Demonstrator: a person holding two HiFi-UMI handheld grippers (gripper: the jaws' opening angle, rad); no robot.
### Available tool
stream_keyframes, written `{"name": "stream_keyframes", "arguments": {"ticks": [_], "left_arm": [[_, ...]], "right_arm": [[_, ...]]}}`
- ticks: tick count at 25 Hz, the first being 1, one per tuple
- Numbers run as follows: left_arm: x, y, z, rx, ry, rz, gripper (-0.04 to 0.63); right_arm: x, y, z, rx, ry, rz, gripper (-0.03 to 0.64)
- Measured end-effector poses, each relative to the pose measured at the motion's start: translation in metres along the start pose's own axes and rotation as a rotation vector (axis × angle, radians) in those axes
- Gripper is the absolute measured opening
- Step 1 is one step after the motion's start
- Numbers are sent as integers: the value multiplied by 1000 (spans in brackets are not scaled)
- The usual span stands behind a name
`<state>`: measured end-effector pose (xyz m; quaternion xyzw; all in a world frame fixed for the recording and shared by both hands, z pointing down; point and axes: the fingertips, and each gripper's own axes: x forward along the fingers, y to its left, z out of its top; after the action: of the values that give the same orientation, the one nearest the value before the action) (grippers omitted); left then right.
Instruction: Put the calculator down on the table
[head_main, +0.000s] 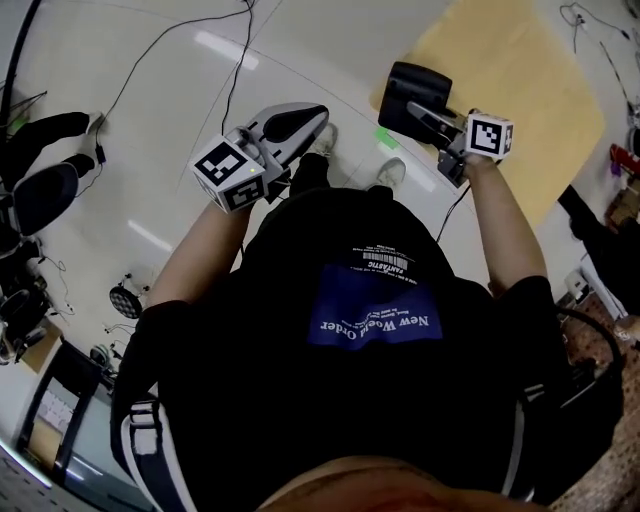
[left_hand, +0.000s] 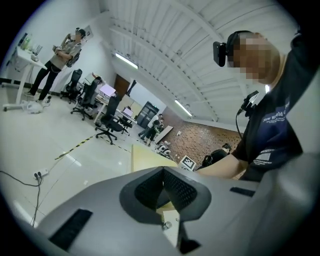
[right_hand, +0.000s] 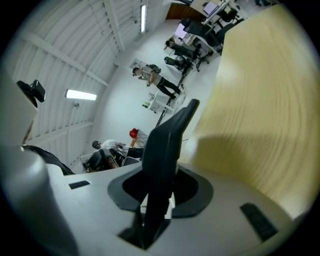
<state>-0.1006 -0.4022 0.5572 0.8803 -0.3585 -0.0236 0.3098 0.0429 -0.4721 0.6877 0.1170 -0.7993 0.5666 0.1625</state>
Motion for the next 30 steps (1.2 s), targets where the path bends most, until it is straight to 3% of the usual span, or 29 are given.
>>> {"name": "stream_keyframes", "arguments": {"ticks": [6, 12, 17, 24, 30], "left_arm": [[-8, -2, -8, -23, -8, -6, 8], [-6, -2, -11, -27, -6, -11, 7], [-3, -3, -12, -34, -4, -16, 8], [11, -9, -11, -45, 3, -42, 8], [22, -13, -13, -47, 5, -60, 8]], "right_arm": [[-3, -25, -5, 7, 66, -140, 81], [-1, -34, -8, -8, 113, -195, 90], [-3, -47, -10, 17, 157, -289, 135], [-1, -52, -14, -32, 294, -463, 226], [5, -54, -18, 1, 326, -514, 315]]}}
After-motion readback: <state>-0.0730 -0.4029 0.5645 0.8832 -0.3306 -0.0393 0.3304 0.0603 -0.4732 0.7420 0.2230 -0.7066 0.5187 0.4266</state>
